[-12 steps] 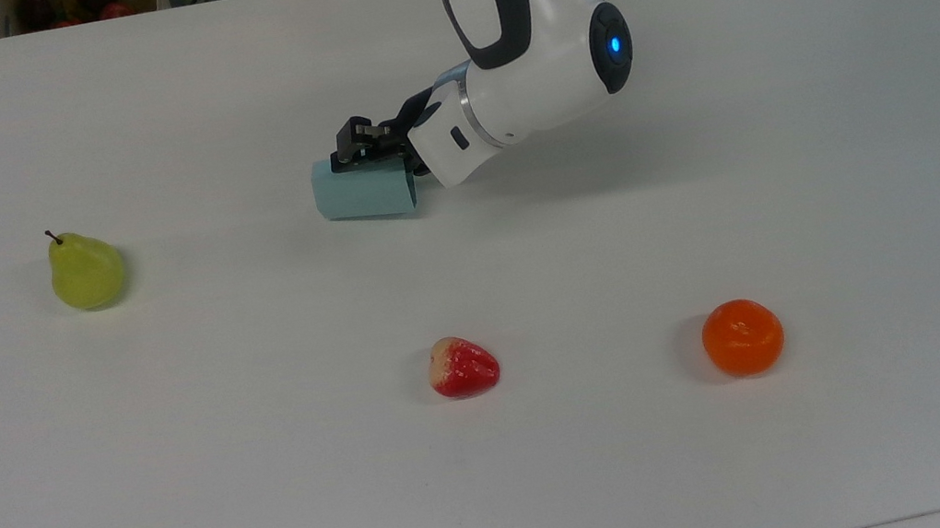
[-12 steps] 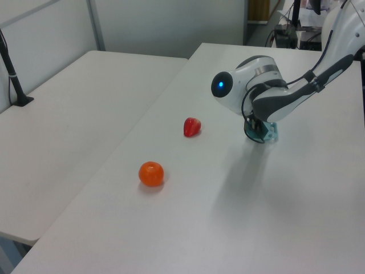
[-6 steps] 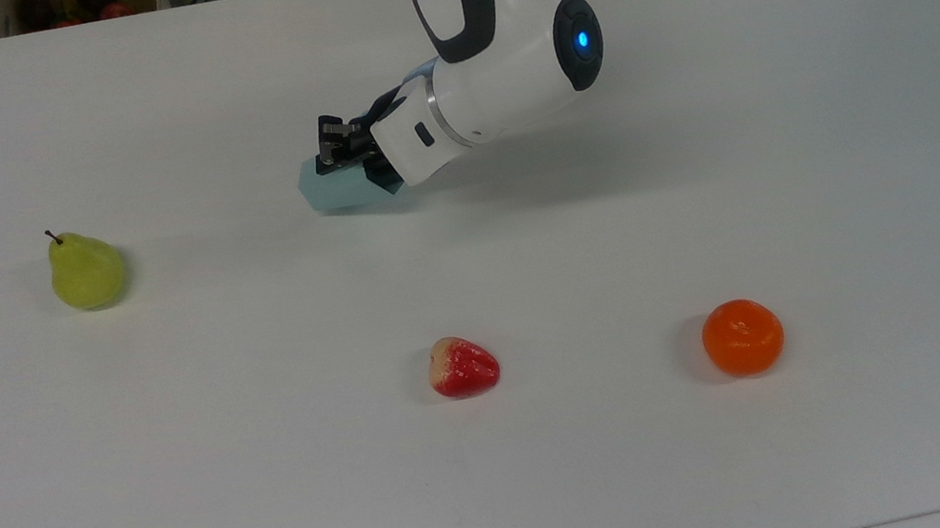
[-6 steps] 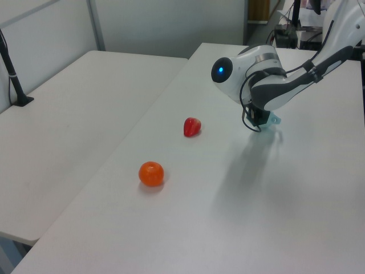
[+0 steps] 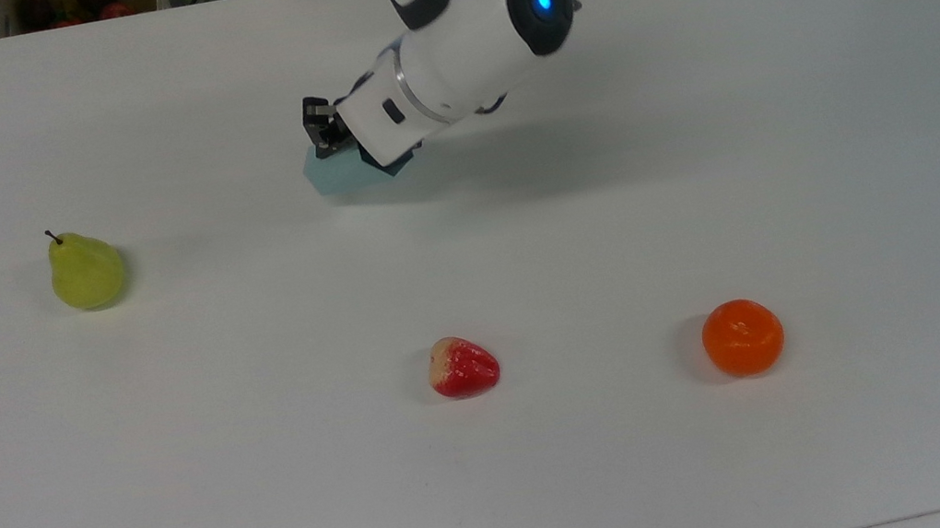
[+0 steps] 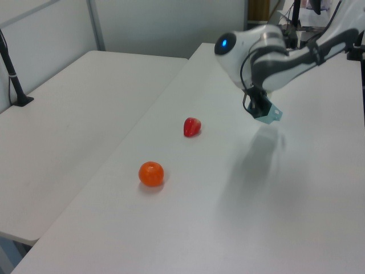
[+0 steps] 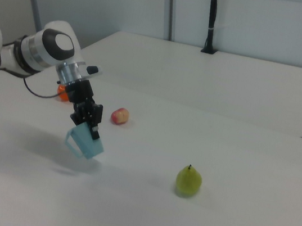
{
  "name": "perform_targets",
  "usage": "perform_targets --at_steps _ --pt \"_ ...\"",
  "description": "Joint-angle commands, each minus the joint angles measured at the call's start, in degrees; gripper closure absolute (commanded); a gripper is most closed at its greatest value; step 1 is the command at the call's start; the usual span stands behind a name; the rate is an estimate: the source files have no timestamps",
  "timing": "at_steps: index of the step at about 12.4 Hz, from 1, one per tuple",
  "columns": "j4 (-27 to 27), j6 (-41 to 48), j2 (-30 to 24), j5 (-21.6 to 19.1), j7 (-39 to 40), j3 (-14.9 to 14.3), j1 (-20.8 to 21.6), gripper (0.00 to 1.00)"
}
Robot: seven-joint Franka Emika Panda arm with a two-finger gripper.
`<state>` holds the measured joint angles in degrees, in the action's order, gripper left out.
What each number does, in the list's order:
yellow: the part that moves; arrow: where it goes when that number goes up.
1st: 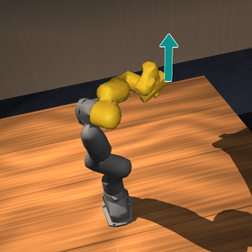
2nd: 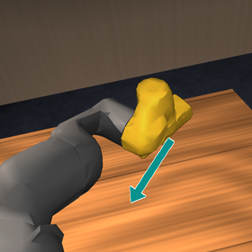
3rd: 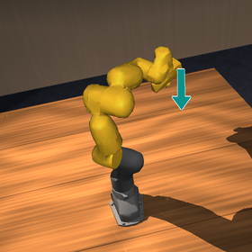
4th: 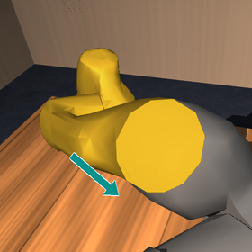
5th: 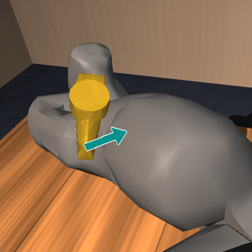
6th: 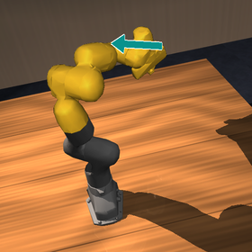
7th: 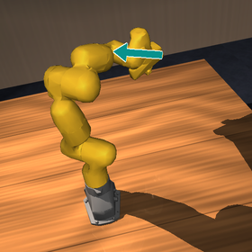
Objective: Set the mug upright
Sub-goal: 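Lift and rotate the mug so its base faces the table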
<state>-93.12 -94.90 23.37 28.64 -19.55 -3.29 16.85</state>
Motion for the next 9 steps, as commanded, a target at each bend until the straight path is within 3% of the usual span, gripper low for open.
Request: perform_targets --at_steps 1,5,7,9 --pt "-1.9 -9.2 -4.2 -13.9 10.7 0.1 -1.5 1.00" --pt "-5.1 -21.4 -2.6 -27.7 25.3 0.7 -1.1 1.00" --pt "-5.7 -21.9 -2.4 -35.0 34.0 0.8 -1.6 0.96" --pt "-5.6 -21.9 -1.5 -36.5 36.7 0.8 -1.9 0.94"
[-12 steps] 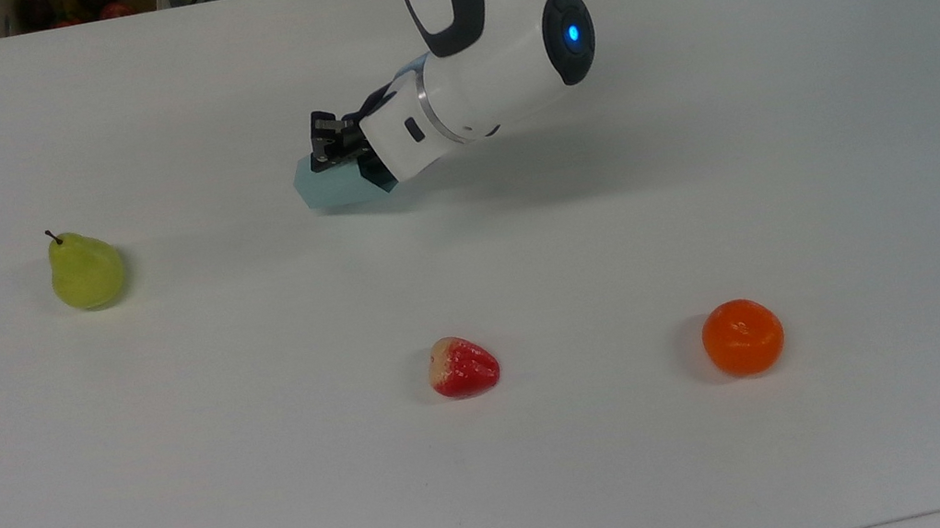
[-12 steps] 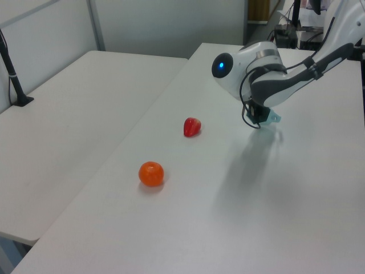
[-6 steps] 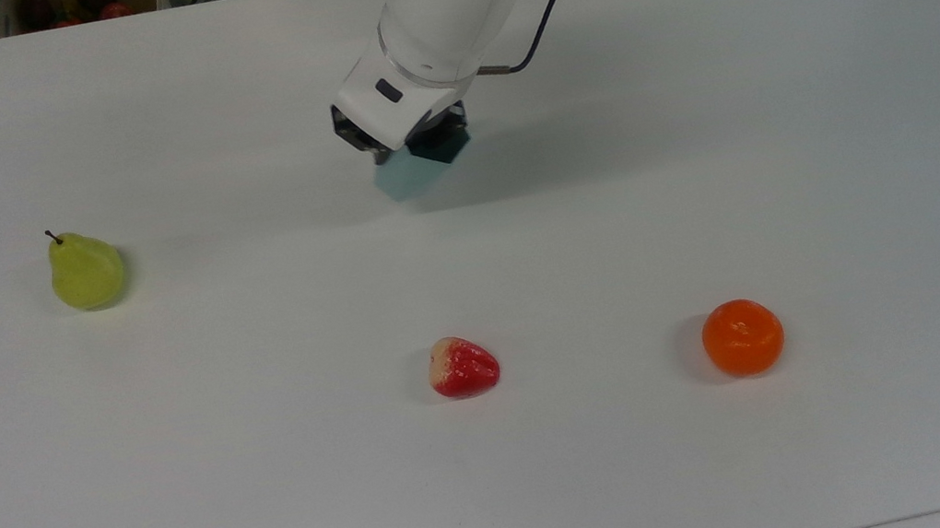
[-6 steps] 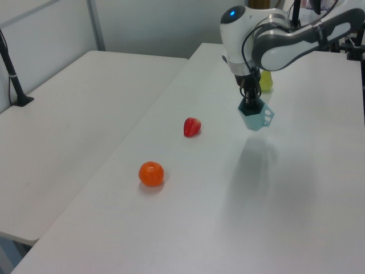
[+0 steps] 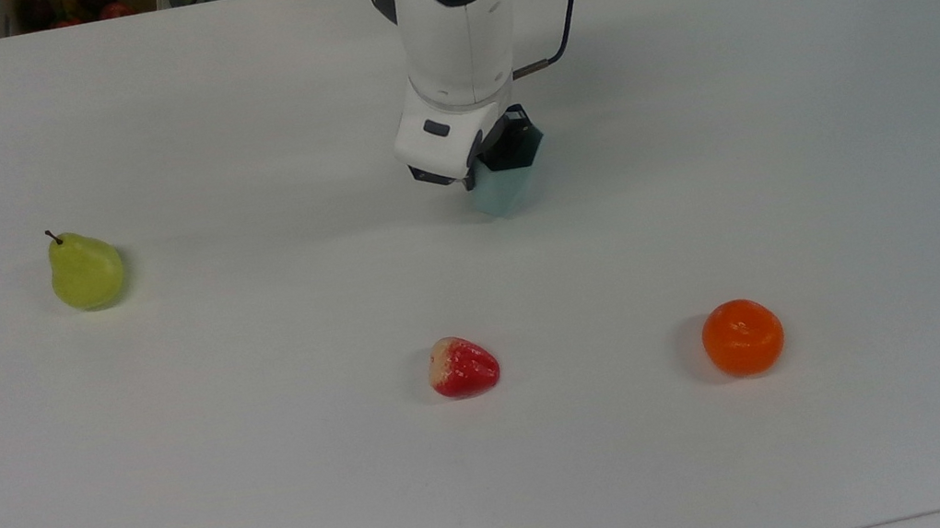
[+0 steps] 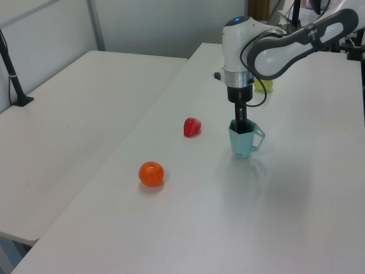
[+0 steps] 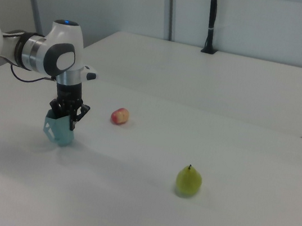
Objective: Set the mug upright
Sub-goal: 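Lift and rotate the mug so its base faces the table, then lower the mug onto its base and open the gripper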
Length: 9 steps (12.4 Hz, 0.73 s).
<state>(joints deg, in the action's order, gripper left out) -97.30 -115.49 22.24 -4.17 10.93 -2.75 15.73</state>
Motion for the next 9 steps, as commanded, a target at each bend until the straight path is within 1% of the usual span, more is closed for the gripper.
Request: perform_targets --at_steps 1,2,3,4,5,7,8,9 --pt "-1.4 -1.3 -0.2 -3.6 6.4 0.2 -0.8 0.81" --pt "-1.2 -0.9 -0.2 -3.6 6.2 0.2 -0.9 0.42" --pt "-1.0 -0.3 -0.3 -3.6 5.7 0.1 -0.9 0.15" --pt "-0.8 1.4 -0.9 -3.0 5.5 0.0 -1.0 0.06" --pt "-0.3 3.1 -1.5 -2.9 5.5 -0.2 -1.0 0.00" --pt "1.0 7.6 -3.9 -2.8 5.4 -0.4 -1.1 0.00" --pt "2.6 11.7 -5.9 -1.4 5.2 -0.6 -1.8 0.00" --pt "4.5 16.6 -8.0 1.5 2.9 -0.6 -1.8 0.00"
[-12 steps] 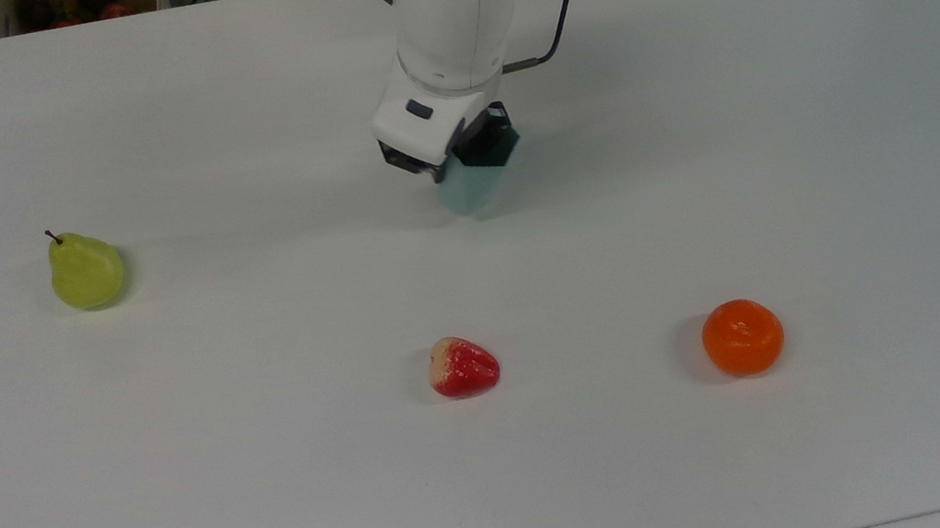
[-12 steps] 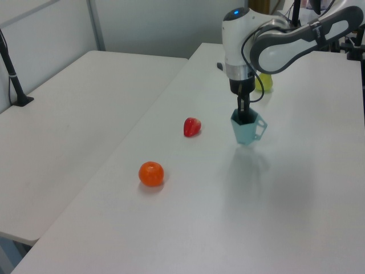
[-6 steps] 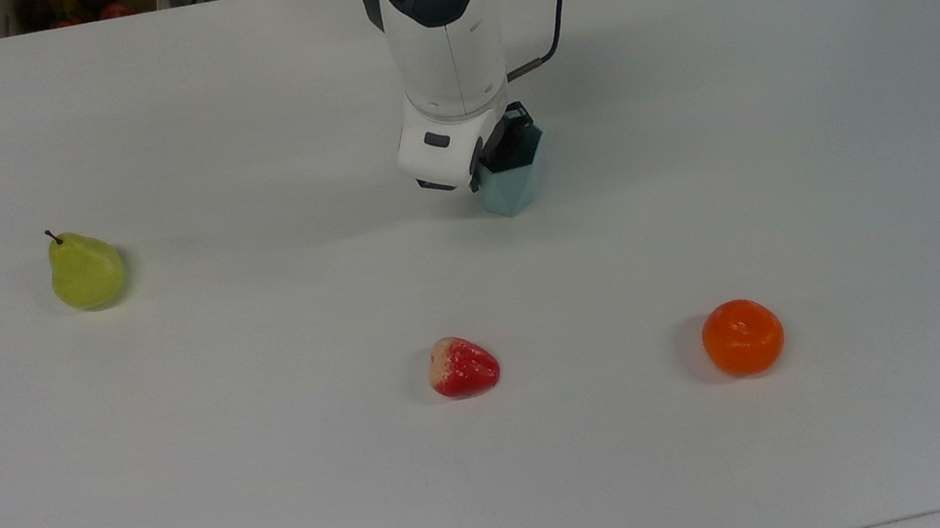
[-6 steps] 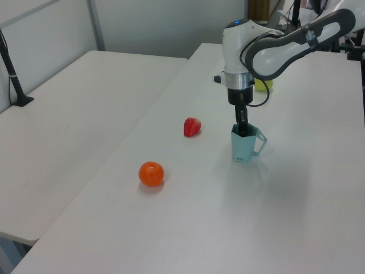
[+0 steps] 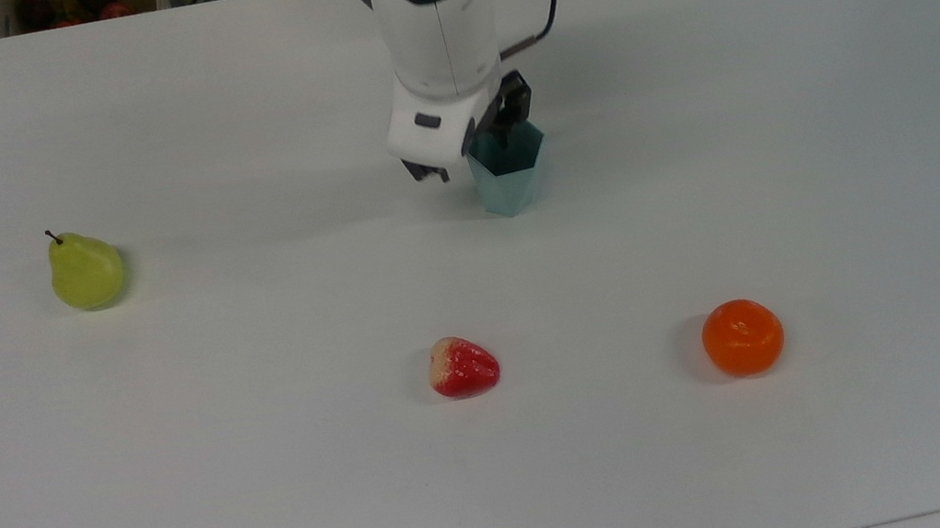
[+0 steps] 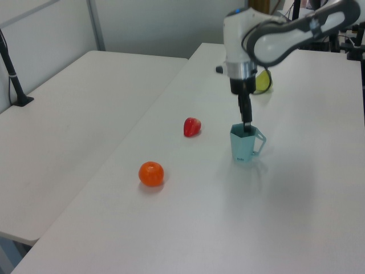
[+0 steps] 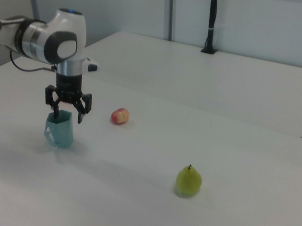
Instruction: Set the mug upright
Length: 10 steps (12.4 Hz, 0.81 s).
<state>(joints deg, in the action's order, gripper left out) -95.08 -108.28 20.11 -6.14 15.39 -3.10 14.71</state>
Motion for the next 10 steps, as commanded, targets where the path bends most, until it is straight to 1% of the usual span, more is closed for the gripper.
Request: perform_targets --at_steps 1,2,4,6,7,8,10 --pt "3.2 11.8 -7.2 5.6 -3.7 -0.2 -0.7 0.00" --pt "4.2 13.3 -9.5 7.0 -6.4 -0.6 -0.8 0.00" --pt "4.5 14.5 -14.0 5.9 -10.3 -2.7 -1.4 0.00" --pt "4.3 17.0 -17.4 6.4 -15.8 -3.1 -1.9 0.00" --pt "4.2 18.6 -18.2 6.7 -15.8 -3.0 -2.7 0.00" --pt "3.9 19.8 -19.7 6.6 -15.0 -2.9 -4.7 0.00" --pt "3.4 19.8 -20.5 6.6 -12.9 -2.9 -5.5 0.00"
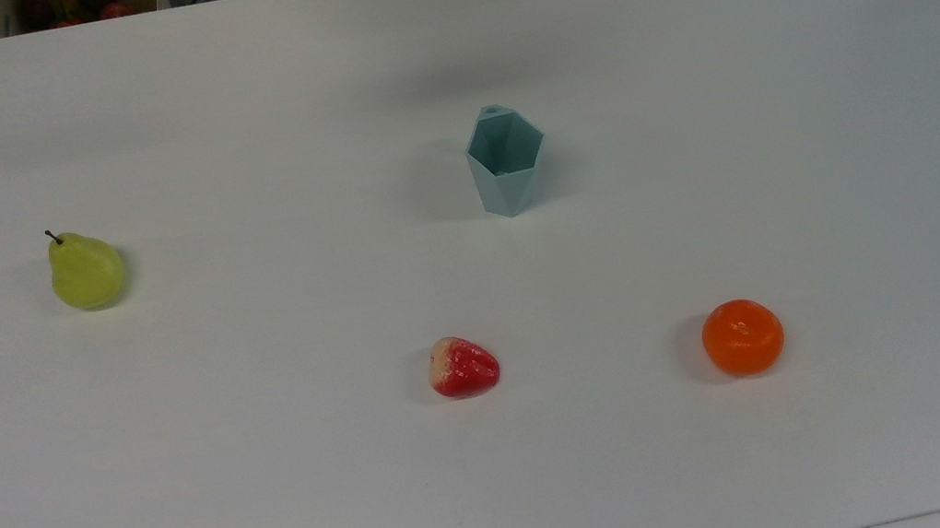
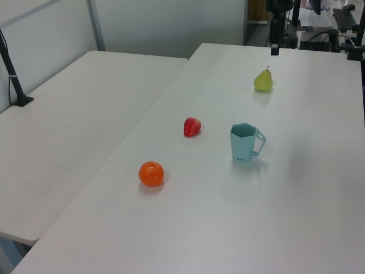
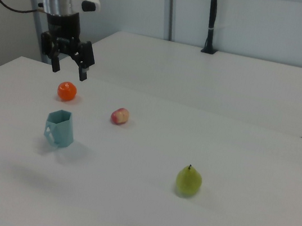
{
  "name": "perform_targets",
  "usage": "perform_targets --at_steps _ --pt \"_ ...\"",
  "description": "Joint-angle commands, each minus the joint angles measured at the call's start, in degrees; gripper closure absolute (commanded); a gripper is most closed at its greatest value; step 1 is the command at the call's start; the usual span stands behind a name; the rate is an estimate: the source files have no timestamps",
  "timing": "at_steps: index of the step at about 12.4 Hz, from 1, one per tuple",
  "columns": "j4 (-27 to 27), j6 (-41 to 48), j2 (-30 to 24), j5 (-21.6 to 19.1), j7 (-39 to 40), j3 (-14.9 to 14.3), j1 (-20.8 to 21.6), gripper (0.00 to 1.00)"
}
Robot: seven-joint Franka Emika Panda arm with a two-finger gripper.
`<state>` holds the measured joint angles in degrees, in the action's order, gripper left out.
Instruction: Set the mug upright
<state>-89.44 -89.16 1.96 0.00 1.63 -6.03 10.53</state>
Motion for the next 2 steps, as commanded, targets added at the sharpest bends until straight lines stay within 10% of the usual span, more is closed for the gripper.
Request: perform_targets --at_steps 1,2 --pt "-2.2 0.8 -2.4 0.4 0.7 0.0 -1.3 0.00" --pt "-2.2 0.8 -2.8 0.4 0.7 -0.1 -1.4 0.00"
